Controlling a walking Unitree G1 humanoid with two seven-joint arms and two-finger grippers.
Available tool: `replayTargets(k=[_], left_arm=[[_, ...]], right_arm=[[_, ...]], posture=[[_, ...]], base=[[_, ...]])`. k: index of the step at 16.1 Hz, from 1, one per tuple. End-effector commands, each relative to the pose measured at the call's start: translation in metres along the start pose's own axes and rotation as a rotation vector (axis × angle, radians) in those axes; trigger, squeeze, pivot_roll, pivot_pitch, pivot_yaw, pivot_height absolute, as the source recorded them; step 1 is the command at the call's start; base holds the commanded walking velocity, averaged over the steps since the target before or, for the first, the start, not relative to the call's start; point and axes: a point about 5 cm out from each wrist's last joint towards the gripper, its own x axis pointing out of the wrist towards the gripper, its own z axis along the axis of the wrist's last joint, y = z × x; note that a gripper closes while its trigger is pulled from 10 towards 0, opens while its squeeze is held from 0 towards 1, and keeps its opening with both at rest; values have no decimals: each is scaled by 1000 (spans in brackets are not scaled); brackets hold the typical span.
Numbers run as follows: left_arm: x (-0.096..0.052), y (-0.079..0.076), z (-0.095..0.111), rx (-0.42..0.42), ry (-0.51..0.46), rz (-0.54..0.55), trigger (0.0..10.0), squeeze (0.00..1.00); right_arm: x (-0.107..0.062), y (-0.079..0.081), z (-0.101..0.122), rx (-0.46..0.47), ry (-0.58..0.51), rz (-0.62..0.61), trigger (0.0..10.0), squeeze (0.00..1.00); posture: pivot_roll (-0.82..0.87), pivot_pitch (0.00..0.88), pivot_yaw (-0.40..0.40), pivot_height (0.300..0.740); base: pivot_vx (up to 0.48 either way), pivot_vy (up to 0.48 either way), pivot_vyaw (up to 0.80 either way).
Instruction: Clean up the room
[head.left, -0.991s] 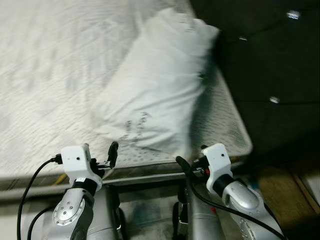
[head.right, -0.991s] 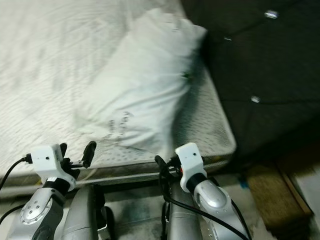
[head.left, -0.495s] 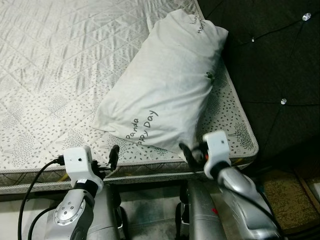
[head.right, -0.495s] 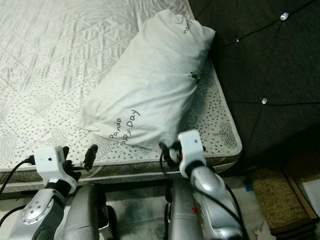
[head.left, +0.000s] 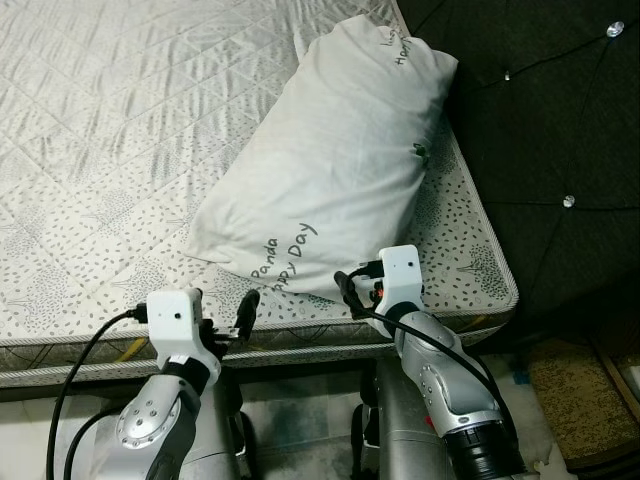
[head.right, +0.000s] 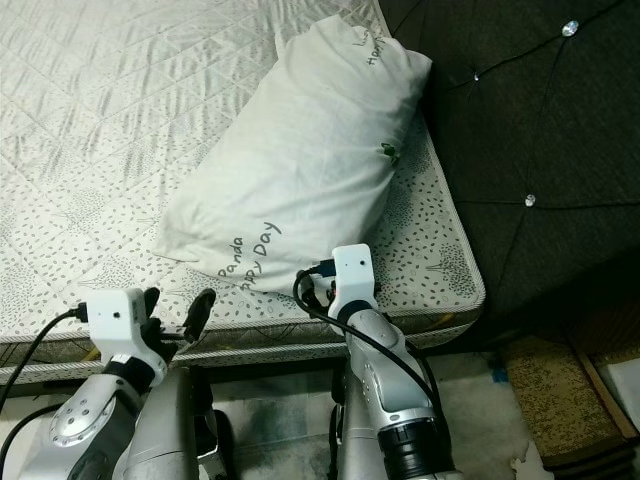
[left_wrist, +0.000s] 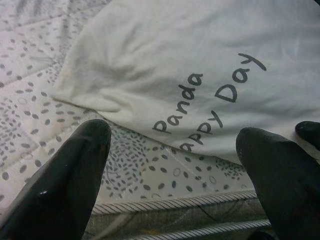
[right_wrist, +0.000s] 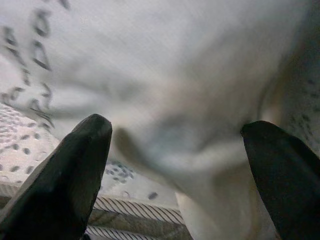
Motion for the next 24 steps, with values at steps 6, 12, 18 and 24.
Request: replayTargets(k=[6, 12, 18, 24], left_arm=[[-6, -8, 0, -7, 21, -76, 10000, 0], [-4, -12, 2, -4, 18, -104, 10000, 0], [-10, -17, 6, -18, 4, -126, 10000, 0], [-20, -20, 10, -38, 9, -161, 10000, 0]], right_arm=[[8, 3, 3, 78, -22, -110, 10000, 0], [15, 43, 7, 159, -44, -20, 10000, 0], [26, 73, 8, 223, -122, 68, 10000, 0], [38, 62, 9, 194, -157, 40, 10000, 0]], posture=[[-126, 276, -34, 603], [-122, 271, -31, 603], [-73, 278, -27, 603], [-33, 292, -21, 603]], base=[[0, 0, 0], [0, 0, 0], [0, 0, 0], [0, 0, 0]])
